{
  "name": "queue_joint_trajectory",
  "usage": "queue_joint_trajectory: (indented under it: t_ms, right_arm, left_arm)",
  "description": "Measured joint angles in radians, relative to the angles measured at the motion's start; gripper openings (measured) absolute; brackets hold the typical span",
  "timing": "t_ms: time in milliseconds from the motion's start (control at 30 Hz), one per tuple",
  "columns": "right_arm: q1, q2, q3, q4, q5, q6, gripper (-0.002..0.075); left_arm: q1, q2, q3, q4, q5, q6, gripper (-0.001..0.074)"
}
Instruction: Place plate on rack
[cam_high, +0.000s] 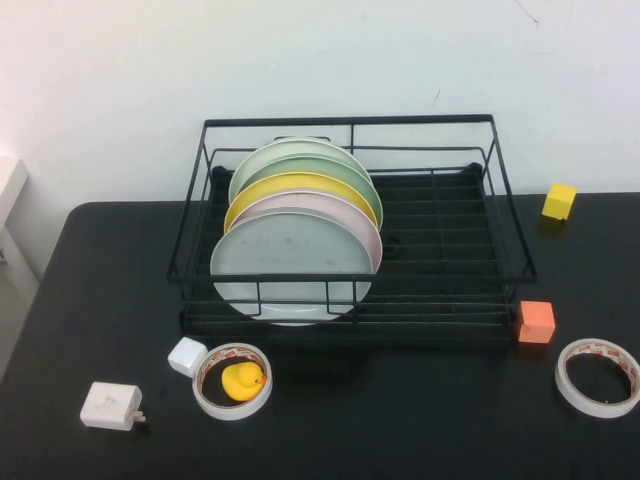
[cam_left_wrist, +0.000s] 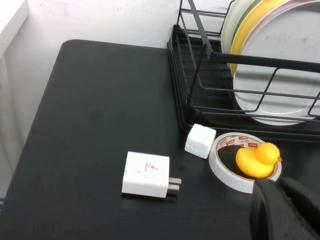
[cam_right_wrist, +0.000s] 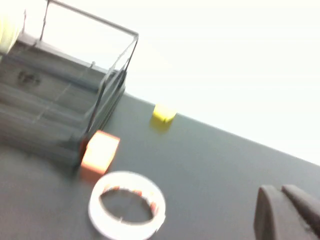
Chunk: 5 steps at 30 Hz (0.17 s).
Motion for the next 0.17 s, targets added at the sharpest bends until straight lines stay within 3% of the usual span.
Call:
queue_joint_trajectory:
  t_ms: [167]
  right_arm:
    - [0.0, 0.0, 0.0, 0.0, 0.085, 0.0, 0.0]
  left_arm:
    - [0.0, 0.0, 0.0, 0.0, 0.0, 0.0, -0.0001]
